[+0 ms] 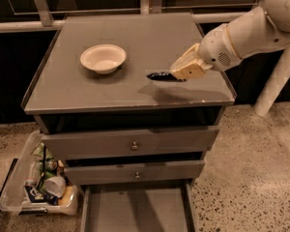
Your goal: Place rxbar blueberry into bottom drawer
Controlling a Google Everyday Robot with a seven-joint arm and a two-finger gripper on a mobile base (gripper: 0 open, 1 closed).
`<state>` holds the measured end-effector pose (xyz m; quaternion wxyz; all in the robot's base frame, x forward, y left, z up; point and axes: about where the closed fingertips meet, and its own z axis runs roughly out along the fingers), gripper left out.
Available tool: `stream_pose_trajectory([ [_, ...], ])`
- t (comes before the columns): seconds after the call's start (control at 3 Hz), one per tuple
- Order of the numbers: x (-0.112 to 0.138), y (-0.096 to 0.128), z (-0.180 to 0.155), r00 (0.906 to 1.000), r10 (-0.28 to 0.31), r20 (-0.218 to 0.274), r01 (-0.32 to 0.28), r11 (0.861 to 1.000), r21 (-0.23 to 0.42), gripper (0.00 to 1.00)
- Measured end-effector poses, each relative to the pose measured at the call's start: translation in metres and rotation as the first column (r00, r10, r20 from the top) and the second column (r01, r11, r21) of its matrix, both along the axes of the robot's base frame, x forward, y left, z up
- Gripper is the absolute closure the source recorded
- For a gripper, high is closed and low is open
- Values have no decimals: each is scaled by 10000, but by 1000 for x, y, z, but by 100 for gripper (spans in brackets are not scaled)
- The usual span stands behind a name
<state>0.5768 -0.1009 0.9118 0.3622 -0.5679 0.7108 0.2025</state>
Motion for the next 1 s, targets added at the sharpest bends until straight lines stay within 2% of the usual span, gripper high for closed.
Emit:
stream_pose_trajectory([
  [0.67, -64, -16, 32, 9964, 329, 784, -339, 9994, 106, 100],
  [1.0, -113, -26, 24, 9924, 282, 1199, -248, 9993, -295, 100],
])
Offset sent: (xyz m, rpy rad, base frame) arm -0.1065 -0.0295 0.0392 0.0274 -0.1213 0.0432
